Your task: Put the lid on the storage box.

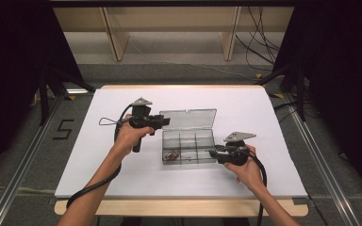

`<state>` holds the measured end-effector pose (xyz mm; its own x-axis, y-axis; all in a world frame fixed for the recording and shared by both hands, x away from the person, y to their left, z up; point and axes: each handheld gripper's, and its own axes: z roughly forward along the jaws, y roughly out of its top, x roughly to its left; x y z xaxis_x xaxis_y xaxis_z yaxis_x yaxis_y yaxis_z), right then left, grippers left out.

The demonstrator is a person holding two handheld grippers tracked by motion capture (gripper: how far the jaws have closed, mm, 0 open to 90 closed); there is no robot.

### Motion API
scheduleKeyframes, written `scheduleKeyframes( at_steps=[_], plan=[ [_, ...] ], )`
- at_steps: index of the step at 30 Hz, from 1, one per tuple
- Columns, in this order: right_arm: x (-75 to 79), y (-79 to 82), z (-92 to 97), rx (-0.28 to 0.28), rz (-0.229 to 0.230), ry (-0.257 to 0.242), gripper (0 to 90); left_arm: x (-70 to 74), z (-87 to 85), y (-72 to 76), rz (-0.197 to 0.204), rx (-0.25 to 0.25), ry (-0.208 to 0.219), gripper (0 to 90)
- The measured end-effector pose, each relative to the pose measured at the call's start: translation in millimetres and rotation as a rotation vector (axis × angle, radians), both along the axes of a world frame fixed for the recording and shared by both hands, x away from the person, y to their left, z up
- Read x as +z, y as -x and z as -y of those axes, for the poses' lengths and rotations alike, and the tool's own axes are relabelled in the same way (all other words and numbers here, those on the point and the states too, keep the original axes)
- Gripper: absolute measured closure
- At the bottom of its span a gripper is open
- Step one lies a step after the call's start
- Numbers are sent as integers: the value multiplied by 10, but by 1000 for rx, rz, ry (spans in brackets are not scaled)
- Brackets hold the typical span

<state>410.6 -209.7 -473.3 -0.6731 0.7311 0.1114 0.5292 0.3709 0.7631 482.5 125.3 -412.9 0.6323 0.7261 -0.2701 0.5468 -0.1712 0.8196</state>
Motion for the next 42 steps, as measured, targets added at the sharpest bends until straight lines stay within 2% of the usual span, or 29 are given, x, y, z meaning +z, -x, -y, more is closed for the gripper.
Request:
scheduleKeyframes(
  at_steps=[3,4,7,8,9,11,13,16,17,18,19,20,22,23,26,27,28,29,30,31,32,33,34,35,37,40,42],
  plan=[
    [-5,-4,12,5,6,-21,597,-2,-1,31,2,-4,0,602],
    [10,20,3,-7,-14,-32,598,-1,-4,36,6,-7,-6,601],
    [35,7,32,10,19,-23,615,0,4,65,14,-5,-11,596],
    [49,12,35,10,17,-33,632,-2,5,73,16,-6,-8,594],
    [65,19,42,-4,33,-38,652,1,7,88,14,-4,-12,592],
    [104,7,80,10,56,-46,682,-1,2,101,17,-11,-15,589],
    [143,12,110,1,79,-56,719,-5,1,124,18,-5,-18,585],
    [173,26,125,11,66,-89,772,-18,4,162,24,-4,-24,579],
    [182,18,135,18,78,-86,784,-23,8,177,26,-4,-27,577],
    [182,8,129,34,85,-106,795,-33,15,188,25,-2,-22,574],
    [208,38,127,16,63,-112,802,-39,17,205,27,1,-29,570],
    [216,33,137,20,82,-112,805,-47,17,216,33,0,-36,568],
    [228,29,146,21,85,-120,816,-68,24,247,33,-1,-44,563],
    [227,11,157,24,108,-123,820,-76,18,262,33,-8,-54,561],
    [256,-14,164,28,112,-145,844,-95,26,286,32,-2,-42,562],
    [269,-4,158,27,100,-146,848,-99,24,294,31,-5,-43,562],
    [275,-11,151,32,108,-156,851,-102,15,302,35,-14,-57,561],
    [284,-24,162,38,139,-139,853,-108,25,314,31,-6,-48,560],
    [280,-13,144,35,123,-161,855,-113,24,321,36,-6,-51,559],
    [295,-5,154,32,110,-149,858,-116,22,328,29,-11,-51,559],
    [299,-4,155,34,103,-161,859,-118,14,334,31,-18,-65,559],
    [297,-8,154,34,103,-174,860,-128,28,347,33,-8,-54,559],
    [298,-8,160,34,99,-183,862,-130,21,355,28,-14,-60,559],
    [304,-12,173,35,103,-170,864,-134,21,360,25,-11,-58,559],
    [301,-33,166,37,129,-183,866,-146,14,371,27,-14,-62,559],
    [340,-47,153,36,117,-189,867,-170,13,387,25,-7,-48,564],
    [353,-58,138,43,130,-201,867,-183,7,397,21,-7,-51,564]
  ],
)
